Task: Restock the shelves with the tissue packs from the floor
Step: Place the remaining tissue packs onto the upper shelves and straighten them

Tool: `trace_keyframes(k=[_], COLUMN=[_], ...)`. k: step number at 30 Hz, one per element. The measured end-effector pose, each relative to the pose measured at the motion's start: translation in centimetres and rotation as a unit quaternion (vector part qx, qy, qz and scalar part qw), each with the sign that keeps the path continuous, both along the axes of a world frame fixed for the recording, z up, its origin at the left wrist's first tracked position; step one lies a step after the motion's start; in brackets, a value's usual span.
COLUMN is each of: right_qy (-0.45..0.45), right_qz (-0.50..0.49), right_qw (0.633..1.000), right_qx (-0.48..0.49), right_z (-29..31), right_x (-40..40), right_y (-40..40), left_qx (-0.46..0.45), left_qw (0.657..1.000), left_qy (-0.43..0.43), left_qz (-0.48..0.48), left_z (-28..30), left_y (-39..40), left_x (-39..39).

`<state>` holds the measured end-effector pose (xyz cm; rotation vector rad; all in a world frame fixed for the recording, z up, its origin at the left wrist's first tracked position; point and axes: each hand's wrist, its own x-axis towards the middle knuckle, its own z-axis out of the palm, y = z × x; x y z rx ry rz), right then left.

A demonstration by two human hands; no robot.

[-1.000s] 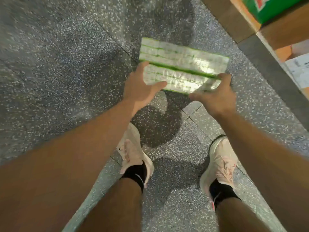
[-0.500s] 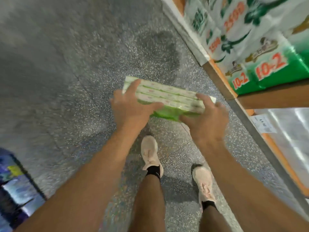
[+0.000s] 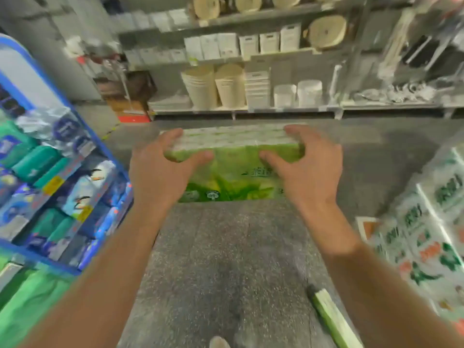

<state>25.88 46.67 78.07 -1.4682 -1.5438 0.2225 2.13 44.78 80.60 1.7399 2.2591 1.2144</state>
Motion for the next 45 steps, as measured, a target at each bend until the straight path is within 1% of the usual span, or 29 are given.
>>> trace_keyframes(k=[2, 4, 7, 9, 12, 15, 19, 22, 24, 27, 31, 34, 38, 42, 45], right_qy=[-0.009, -0.033, -0.064, -0.075, -0.064, -0.024, 0.020, 0.067, 0.091, 0.115, 0.126, 0.129, 0.140, 0.132, 0.133], right_qz=[0.075, 0.139, 0.227, 0.281, 0.346, 0.393, 0.445, 0.465, 0.462, 0.451, 0.451, 0.449, 0.452, 0.451, 0.437], right_qw=[0.996, 0.988, 0.967, 0.949, 0.927, 0.906, 0.876, 0.859, 0.857, 0.857, 0.849, 0.845, 0.837, 0.835, 0.835], right_qx=[0.048, 0.065, 0.093, 0.118, 0.132, 0.153, 0.186, 0.203, 0.210, 0.222, 0.246, 0.260, 0.275, 0.288, 0.308], right_z=[4.8, 8.4, 12.5, 14.7, 17.0, 18.3, 20.0, 21.4, 22.1, 22.8, 24.2, 25.7, 28.6, 31.6, 32.8], right_x=[-5.3, -11.0, -20.1, -26.5, -35.7, -45.1, -57.7, -65.0, -68.8, -73.8, -80.1, -85.3, -92.9, -99.9, -104.2], right_y=[-1.5, -3.1, -6.4, -9.1, -14.6, -20.7, -26.9, -29.8, -30.3, -28.5, -23.7, -19.6, -14.3, -10.3, -8.7], left_qx=[0.031, 0.065, 0.103, 0.132, 0.162, 0.180, 0.182, 0.172, 0.172, 0.189, 0.205, 0.205, 0.212, 0.198, 0.161], left_qw=[0.997, 0.988, 0.966, 0.944, 0.910, 0.878, 0.852, 0.836, 0.830, 0.824, 0.822, 0.813, 0.808, 0.798, 0.806], left_qy=[-0.007, -0.002, 0.012, 0.050, 0.086, 0.125, 0.164, 0.192, 0.206, 0.235, 0.257, 0.271, 0.262, 0.252, 0.248], left_qz=[0.067, 0.140, 0.236, 0.297, 0.373, 0.426, 0.462, 0.484, 0.490, 0.480, 0.465, 0.473, 0.483, 0.511, 0.513], left_z=[4.8, 8.8, 13.5, 15.7, 17.8, 18.9, 19.8, 20.9, 21.8, 23.1, 24.3, 25.3, 27.8, 30.3, 31.7], left_y=[-4.9, -9.8, -17.5, -22.5, -30.1, -37.7, -45.8, -49.4, -50.0, -49.0, -45.0, -40.8, -35.0, -30.5, -28.5], left_x=[-4.8, -9.2, -16.1, -21.0, -27.7, -34.5, -43.7, -49.2, -52.1, -56.3, -62.2, -67.1, -73.8, -80.1, -83.5])
